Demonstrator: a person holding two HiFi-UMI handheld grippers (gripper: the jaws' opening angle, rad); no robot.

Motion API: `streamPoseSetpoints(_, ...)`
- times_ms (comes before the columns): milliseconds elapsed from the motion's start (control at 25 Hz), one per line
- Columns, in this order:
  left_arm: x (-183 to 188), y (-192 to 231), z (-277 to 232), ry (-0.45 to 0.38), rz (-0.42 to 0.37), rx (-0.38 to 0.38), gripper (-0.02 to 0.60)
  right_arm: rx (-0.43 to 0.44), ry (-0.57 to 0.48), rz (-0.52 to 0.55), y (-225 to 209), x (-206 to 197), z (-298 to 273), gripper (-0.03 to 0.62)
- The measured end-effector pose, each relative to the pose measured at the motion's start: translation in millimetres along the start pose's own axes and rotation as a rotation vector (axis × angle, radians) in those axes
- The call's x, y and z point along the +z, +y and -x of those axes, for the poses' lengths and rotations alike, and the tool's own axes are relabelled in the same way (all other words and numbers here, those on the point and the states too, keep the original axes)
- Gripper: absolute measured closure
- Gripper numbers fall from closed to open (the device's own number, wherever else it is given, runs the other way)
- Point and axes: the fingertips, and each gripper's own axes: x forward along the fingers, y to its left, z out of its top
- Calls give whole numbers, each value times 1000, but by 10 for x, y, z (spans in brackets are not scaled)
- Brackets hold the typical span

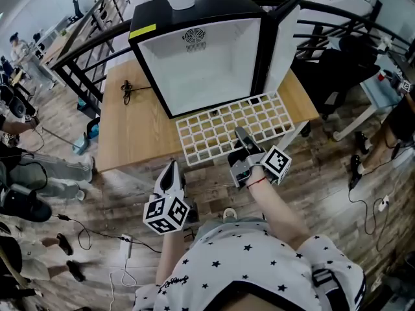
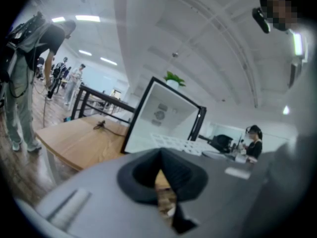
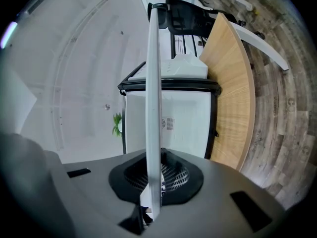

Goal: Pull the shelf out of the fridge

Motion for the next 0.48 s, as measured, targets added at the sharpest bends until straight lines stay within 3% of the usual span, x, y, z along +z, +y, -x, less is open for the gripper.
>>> streamPoseSetpoints(480, 71, 10, -20, -3, 3, -9, 574, -17, -8, 2, -13, -39, -7, 556)
